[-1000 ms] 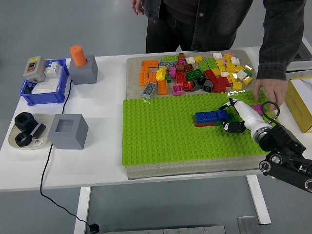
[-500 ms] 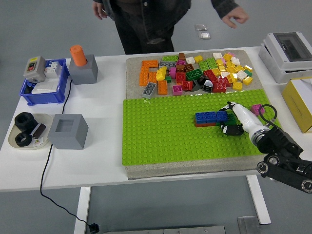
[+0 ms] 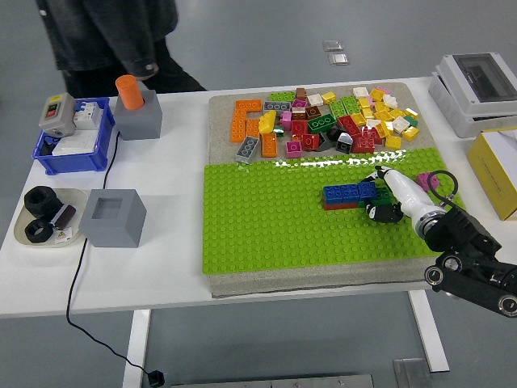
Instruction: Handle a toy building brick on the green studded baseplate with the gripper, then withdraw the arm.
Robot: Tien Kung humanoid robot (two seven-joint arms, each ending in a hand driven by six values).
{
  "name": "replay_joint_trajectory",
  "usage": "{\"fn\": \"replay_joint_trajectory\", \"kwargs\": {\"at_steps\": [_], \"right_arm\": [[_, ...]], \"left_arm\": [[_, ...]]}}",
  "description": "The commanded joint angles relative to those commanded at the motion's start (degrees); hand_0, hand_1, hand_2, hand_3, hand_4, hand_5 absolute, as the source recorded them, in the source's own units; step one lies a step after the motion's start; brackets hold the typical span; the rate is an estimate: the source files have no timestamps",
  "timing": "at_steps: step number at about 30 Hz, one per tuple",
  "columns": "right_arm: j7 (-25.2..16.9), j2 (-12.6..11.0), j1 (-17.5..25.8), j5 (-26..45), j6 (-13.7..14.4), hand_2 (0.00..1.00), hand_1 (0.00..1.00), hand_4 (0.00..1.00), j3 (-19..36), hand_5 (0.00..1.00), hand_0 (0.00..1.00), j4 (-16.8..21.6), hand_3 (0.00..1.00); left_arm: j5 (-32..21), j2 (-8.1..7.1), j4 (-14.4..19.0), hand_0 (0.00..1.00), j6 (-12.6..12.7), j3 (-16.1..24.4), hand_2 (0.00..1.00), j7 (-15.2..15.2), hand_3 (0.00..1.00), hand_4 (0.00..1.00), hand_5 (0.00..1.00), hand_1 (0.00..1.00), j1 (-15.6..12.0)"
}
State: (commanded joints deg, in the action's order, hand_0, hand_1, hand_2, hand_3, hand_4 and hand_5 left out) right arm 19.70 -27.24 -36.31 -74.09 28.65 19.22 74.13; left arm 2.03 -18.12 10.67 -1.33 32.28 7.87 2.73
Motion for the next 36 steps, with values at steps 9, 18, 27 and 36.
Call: {"fn": "replay_joint_trajectory", "kwargs": {"at_steps": [9, 18, 27, 36], "right_arm": [[0.0, -0.3, -0.5, 0.2, -0.4, 0.998, 0.998, 0.535, -0.8, 0.002, 0.998, 0.0, 0.679], [-0.2, -0.3, -0.7, 0.3, -0.3, 0.998, 0.998, 0.543, -0.9, 0.002, 0.998, -0.1, 0.681], [-0.3, -0.2, -0.6, 0.4, -0.3, 0.998, 0.998, 0.542, -1.0, 0.002, 0.998, -0.1, 0.687], [-0.3, -0.2, -0.6, 0.4, -0.4, 0.998, 0.998, 0.572, -1.0, 0.002, 0.998, -0.2, 0.687]], "left_arm": [[0.0, -0.09, 0.0, 0.847, 0.0, 0.1, 0.852, 0.1, 0.631, 0.913, 0.434, 0.892, 0.1], [0.1, -0.10, 0.0, 0.847, 0.0, 0.1, 0.852, 0.1, 0.631, 0.913, 0.435, 0.892, 0.1], [0.1, -0.13, 0.0, 0.847, -0.1, 0.0, 0.852, 0.1, 0.629, 0.913, 0.435, 0.892, 0.1], [0.3, -0.15, 0.0, 0.847, -0.1, 0.2, 0.851, 0.2, 0.629, 0.913, 0.434, 0.892, 0.1]]}}
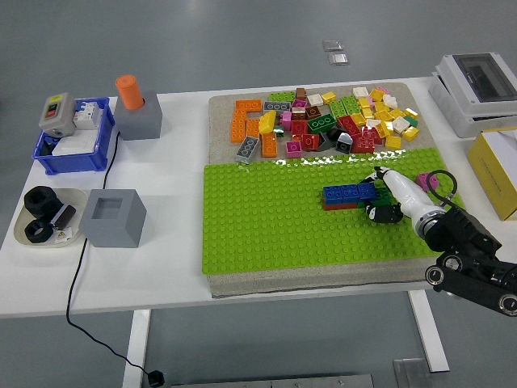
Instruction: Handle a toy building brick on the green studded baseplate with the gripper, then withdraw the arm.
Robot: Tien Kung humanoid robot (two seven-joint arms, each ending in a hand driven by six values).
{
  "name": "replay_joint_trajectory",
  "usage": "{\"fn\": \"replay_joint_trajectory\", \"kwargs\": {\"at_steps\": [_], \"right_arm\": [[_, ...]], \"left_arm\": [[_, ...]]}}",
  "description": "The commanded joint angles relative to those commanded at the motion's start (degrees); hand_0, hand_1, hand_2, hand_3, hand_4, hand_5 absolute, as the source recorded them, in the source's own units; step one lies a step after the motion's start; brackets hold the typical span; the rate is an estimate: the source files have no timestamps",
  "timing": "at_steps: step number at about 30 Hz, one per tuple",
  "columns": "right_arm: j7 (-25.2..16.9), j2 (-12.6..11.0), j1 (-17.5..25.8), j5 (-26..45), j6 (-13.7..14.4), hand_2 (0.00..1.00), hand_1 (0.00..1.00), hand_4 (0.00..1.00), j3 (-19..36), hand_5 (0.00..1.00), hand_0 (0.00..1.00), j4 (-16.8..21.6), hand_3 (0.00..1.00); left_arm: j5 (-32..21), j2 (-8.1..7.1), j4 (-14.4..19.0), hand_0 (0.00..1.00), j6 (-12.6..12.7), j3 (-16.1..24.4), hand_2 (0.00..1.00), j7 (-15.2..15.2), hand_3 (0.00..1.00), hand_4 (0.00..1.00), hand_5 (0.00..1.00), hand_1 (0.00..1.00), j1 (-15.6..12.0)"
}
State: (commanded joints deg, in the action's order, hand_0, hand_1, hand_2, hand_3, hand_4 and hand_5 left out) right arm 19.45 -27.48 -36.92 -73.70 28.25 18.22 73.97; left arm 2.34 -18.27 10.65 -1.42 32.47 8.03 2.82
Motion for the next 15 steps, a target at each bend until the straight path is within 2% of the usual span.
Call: {"fn": "replay_joint_trajectory", "kwargs": {"at_steps": [15], "right_arm": [[0.0, 0.0, 0.0, 0.2, -0.1, 0.998, 0.998, 0.593, 0.0, 0.002, 0.998, -0.1, 0.699]], "left_arm": [[0.1, 0.00, 0.0, 0.847, 0.0, 0.0, 0.850, 0.0, 0.625, 0.912, 0.433, 0.892, 0.0]]}}
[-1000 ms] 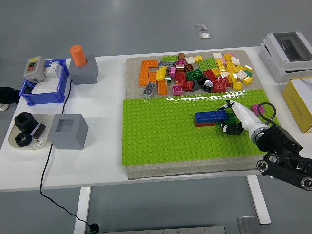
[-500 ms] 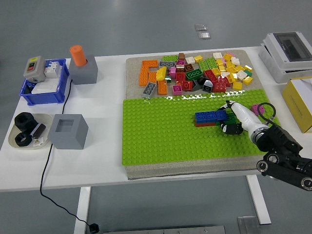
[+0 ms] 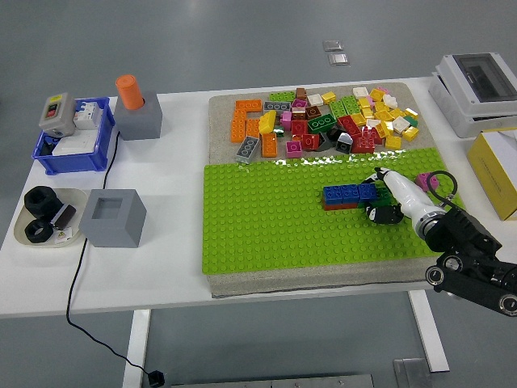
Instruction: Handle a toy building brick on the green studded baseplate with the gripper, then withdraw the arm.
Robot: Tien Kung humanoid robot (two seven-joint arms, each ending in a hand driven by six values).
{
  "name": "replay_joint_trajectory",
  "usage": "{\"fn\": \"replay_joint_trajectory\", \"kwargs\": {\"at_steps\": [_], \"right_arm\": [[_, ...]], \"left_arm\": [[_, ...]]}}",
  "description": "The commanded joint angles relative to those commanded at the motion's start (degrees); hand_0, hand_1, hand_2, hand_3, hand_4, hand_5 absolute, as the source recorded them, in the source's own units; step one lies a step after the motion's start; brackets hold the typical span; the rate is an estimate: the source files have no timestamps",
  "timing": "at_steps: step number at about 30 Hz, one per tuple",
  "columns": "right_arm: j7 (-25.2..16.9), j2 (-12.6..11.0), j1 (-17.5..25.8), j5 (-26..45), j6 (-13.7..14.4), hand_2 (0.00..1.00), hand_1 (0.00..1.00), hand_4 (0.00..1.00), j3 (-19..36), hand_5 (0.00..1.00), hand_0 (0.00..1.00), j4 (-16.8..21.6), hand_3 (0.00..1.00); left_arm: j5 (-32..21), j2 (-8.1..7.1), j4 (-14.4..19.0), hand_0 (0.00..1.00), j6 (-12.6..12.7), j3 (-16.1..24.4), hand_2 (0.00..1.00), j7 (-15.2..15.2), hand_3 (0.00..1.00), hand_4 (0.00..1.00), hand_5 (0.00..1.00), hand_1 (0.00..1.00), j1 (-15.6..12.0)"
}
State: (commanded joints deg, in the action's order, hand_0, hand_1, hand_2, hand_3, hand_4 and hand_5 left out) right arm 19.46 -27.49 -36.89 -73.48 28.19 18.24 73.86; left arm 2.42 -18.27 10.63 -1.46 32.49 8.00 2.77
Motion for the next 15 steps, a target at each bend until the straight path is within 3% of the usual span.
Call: {"fn": "replay_joint_trajectory", "kwargs": {"at_steps": [15], "right_arm": [[0.0, 0.0, -0.1, 0.1, 0.0, 0.998, 0.998, 0.607, 0.1, 0.002, 0.998, -0.1, 0.708]], "left_arm": [[0.1, -0.02, 0.0, 0.847, 0.0, 0.1, 0.848, 0.1, 0.623, 0.911, 0.433, 0.892, 0.1]]}}
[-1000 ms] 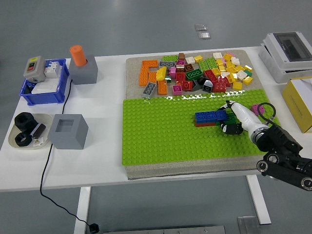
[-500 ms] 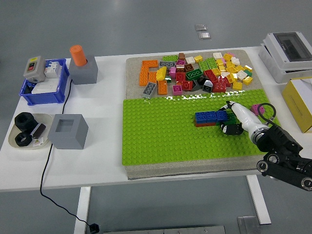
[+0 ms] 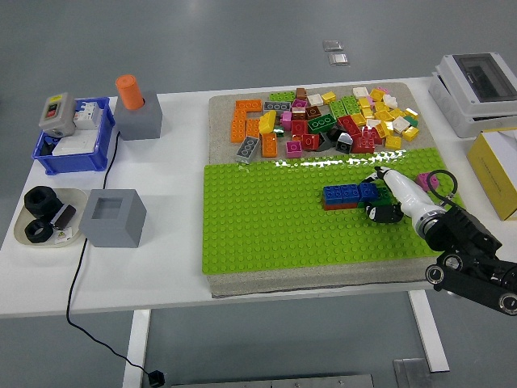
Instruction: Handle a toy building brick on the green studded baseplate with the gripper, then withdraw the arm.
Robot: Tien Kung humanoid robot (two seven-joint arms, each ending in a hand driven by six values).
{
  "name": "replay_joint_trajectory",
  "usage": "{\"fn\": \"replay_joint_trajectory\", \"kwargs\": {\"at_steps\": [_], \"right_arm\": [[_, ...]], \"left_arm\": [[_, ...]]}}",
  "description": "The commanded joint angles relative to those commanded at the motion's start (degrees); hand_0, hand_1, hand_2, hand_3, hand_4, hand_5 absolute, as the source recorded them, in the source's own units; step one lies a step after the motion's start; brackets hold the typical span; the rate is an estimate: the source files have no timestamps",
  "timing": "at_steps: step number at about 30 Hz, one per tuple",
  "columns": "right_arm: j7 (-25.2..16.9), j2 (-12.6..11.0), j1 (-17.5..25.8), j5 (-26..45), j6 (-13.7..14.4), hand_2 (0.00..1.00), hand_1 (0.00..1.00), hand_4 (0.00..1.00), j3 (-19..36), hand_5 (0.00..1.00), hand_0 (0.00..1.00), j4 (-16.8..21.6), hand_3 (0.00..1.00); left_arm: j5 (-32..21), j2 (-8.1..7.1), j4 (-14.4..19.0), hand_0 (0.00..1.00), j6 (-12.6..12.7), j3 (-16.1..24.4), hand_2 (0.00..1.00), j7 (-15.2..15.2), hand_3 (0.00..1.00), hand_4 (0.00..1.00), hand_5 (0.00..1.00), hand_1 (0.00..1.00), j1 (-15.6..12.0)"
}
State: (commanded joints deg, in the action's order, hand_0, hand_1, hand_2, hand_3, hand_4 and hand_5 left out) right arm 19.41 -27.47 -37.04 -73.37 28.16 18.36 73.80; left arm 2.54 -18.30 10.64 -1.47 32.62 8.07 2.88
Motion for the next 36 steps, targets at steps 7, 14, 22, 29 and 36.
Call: {"fn": "replay_joint_trajectory", "kwargs": {"at_steps": [7, 14, 22, 29, 36], "right_arm": [[0.1, 0.0, 0.0, 0.1, -0.1, 0.998, 0.998, 0.613, -0.1, 0.002, 0.998, 0.0, 0.726], [0.2, -0.1, 0.0, 0.1, -0.4, 0.998, 0.998, 0.627, 0.0, 0.002, 0.998, 0.1, 0.783], [0.7, -0.3, -0.1, 0.2, -1.2, 0.998, 0.998, 0.673, 0.4, 0.007, 0.998, 0.5, 0.875], [1.6, -0.6, 0.1, -0.2, -2.0, 0.998, 0.998, 0.851, 0.9, 0.115, 0.998, 1.0, 0.951], [2.0, -1.5, 0.7, -2.4, -1.9, 0.998, 0.998, 0.953, 2.7, 0.213, 0.998, 2.6, 0.966]], "left_arm": [[0.0, 0.01, 0.0, 0.847, -0.1, 0.0, 0.847, 0.1, 0.623, 0.911, 0.432, 0.892, 0.0], [0.0, 0.02, 0.0, 0.847, -0.1, 0.0, 0.846, 0.2, 0.621, 0.909, 0.428, 0.892, 0.0], [0.1, 0.02, 0.0, 0.847, -0.2, 0.0, 0.845, 0.3, 0.621, 0.909, 0.426, 0.892, 0.1], [0.1, 0.05, 0.0, 0.847, -0.1, 0.1, 0.845, 0.2, 0.620, 0.909, 0.427, 0.892, 0.0], [0.2, 0.07, 0.0, 0.847, 0.0, 0.1, 0.844, 0.1, 0.619, 0.908, 0.427, 0.892, 0.0]]}}
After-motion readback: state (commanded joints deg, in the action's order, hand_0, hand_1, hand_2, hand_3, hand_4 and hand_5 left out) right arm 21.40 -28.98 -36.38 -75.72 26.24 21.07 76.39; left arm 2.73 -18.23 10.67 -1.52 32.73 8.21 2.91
